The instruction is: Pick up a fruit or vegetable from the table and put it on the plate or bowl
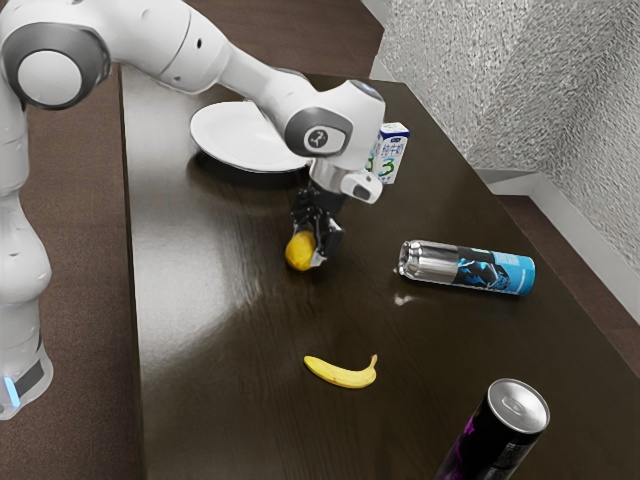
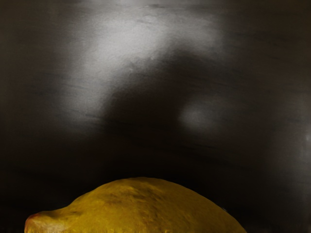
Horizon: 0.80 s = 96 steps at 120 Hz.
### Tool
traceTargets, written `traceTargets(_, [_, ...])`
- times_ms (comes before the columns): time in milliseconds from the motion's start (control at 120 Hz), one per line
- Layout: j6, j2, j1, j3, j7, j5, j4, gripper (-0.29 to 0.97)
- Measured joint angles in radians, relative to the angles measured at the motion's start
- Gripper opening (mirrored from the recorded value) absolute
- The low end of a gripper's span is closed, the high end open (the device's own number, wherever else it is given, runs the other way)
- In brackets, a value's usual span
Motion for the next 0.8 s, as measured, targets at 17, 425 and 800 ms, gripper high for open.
traceTargets(17, [-0.005,-0.008,0.000,0.000,-0.002,0.000,0.001,0.47])
traceTargets(425, [-0.134,-0.181,-0.019,0.196,-0.044,0.039,0.027,0.44])
traceTargets(800, [-0.307,-0.185,-0.014,0.456,-0.053,0.097,0.200,0.45])
